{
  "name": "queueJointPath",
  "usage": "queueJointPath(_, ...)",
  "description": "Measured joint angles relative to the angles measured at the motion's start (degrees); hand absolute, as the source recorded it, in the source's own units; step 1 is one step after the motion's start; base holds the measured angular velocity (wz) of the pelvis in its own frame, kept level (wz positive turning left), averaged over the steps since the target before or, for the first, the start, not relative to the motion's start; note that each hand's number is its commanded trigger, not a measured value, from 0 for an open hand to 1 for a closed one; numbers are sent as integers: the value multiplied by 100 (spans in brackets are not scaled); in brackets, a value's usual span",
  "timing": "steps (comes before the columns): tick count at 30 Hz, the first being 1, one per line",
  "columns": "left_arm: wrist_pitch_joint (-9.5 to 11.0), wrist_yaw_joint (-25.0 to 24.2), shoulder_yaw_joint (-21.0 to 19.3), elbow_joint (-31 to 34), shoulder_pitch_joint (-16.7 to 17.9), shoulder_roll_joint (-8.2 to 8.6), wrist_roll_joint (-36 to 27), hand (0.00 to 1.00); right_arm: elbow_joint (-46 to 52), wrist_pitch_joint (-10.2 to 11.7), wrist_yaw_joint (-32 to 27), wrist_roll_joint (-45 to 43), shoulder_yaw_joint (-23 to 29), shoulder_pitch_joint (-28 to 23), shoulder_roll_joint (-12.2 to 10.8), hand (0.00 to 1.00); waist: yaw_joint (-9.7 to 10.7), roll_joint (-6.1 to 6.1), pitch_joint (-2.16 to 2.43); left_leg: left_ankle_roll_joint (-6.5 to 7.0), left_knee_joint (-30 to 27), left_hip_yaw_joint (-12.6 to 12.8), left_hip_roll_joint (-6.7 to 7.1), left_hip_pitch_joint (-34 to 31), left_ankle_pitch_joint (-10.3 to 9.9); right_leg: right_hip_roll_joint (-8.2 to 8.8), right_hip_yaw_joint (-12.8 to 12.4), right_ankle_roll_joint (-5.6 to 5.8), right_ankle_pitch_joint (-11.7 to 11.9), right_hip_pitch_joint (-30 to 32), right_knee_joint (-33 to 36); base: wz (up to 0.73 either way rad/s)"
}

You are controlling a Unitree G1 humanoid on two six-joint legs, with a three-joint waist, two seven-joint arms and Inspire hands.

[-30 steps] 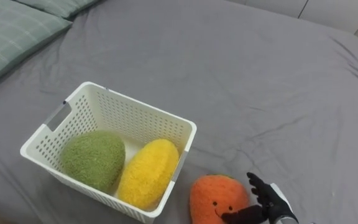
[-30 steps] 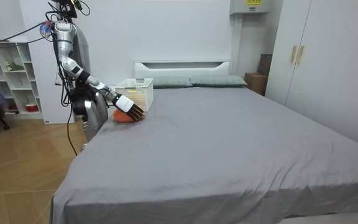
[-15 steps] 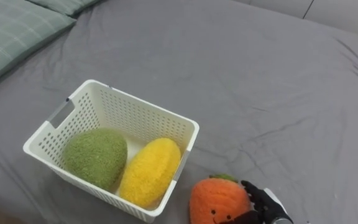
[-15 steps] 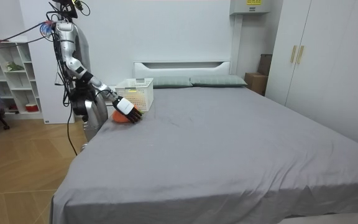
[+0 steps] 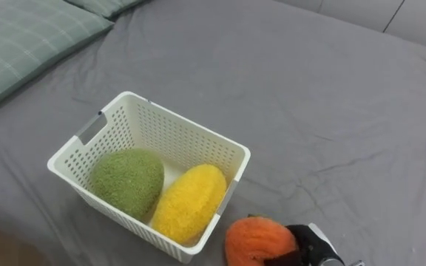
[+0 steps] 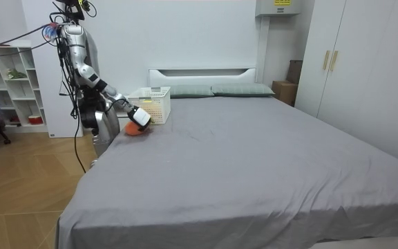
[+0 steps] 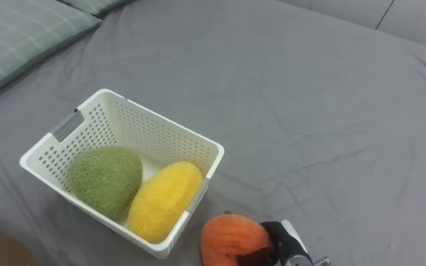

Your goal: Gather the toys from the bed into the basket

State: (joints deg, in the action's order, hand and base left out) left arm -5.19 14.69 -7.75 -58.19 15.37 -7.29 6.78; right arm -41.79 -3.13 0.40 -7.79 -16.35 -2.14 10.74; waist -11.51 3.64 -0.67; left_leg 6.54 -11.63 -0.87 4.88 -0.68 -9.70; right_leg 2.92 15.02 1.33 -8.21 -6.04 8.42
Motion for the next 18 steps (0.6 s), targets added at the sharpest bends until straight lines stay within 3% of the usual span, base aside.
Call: queueJointPath(18, -60, 92, -12, 108, -192, -2, 95, 0, 39, 8, -6, 126, -15, 6, 9, 100, 37, 31, 11, 3, -26, 5, 2, -59, 0, 1, -66, 0, 0, 48, 1, 0)
